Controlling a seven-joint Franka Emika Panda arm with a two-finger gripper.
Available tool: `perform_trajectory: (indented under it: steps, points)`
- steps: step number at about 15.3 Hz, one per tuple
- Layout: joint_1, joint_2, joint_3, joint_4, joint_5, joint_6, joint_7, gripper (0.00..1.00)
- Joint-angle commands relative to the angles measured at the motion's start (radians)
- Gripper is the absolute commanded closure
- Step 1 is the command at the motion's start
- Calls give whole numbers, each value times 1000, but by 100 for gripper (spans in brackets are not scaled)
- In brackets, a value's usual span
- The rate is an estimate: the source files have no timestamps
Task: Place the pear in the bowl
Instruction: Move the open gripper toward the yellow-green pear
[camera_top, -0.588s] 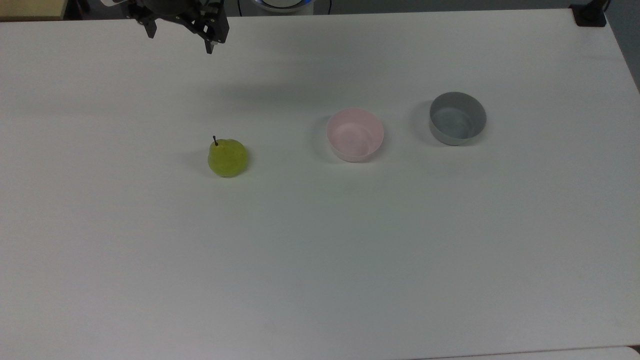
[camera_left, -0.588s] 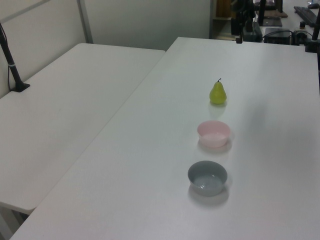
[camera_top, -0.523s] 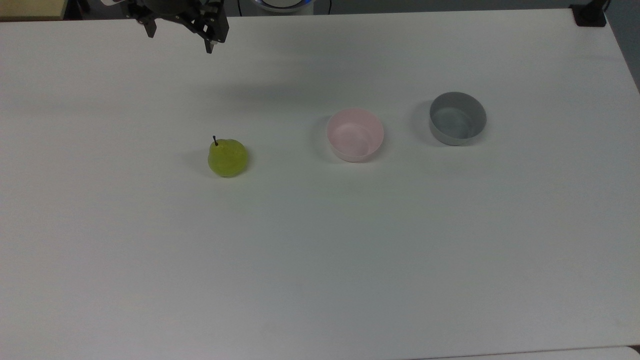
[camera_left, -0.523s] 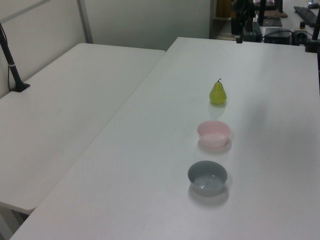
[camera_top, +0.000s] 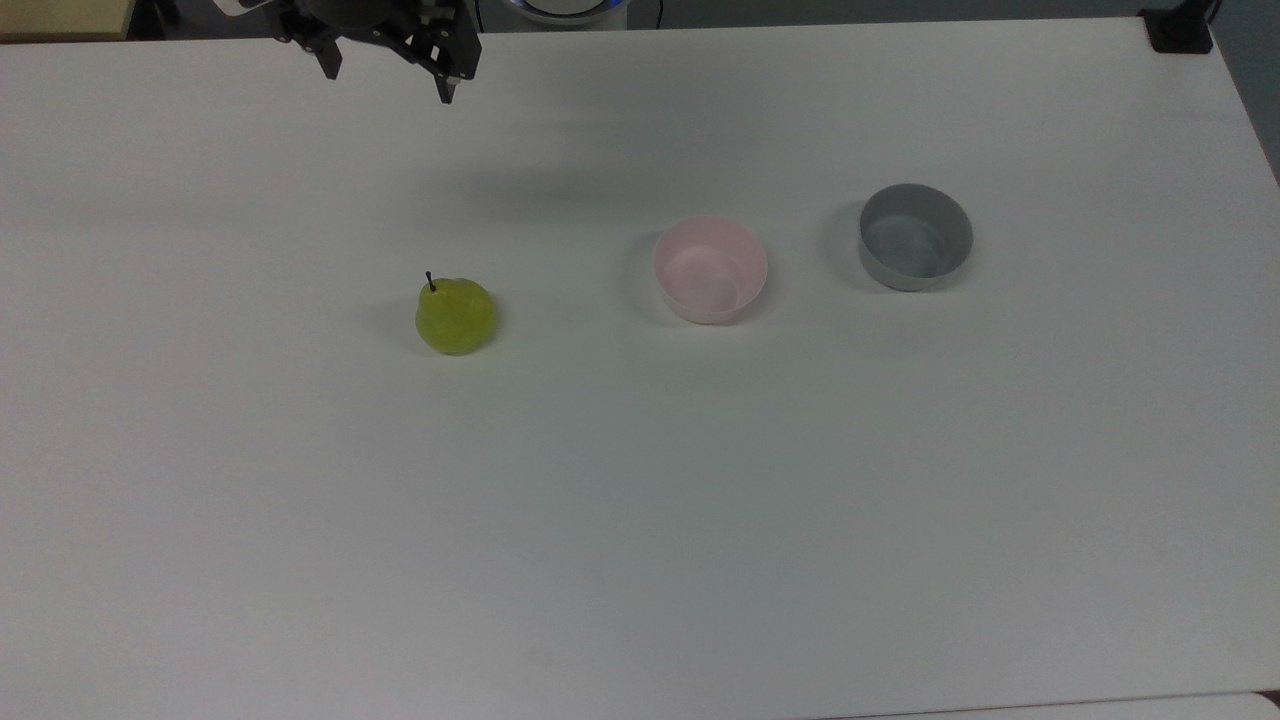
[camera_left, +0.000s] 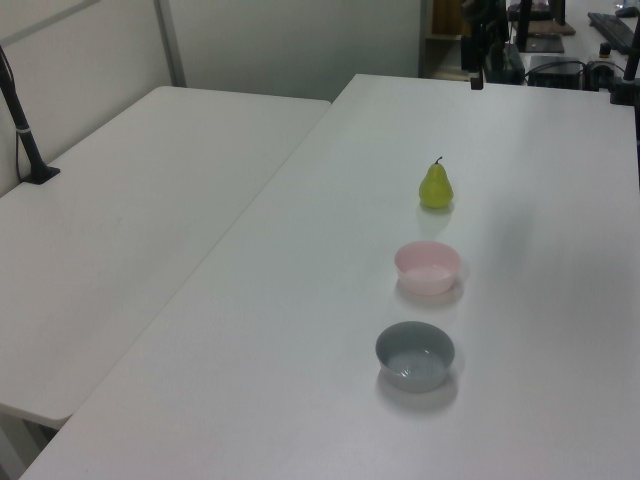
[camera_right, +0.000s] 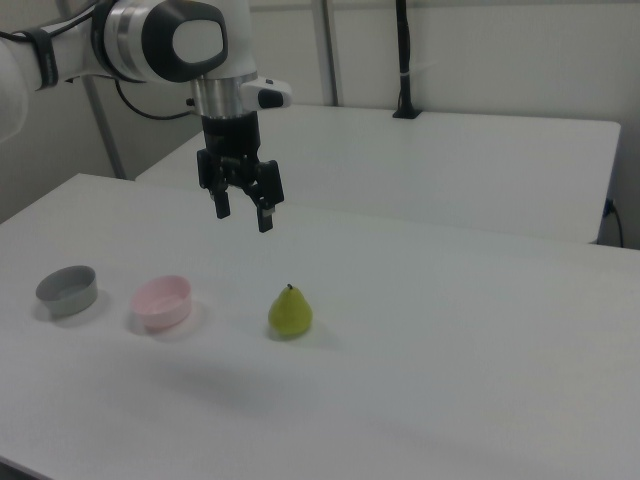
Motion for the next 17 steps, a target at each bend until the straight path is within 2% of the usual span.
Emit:
perform_trajectory:
  steps: [1, 9, 12, 17]
  points:
    - [1, -11, -19, -14, 29, 38, -49, 0]
    - [-1, 70, -18, -12, 18, 137, -58, 0]
    - [1, 104, -18, -18, 15, 206, -136, 0]
    - [11, 236, -16, -18, 11, 226, -190, 0]
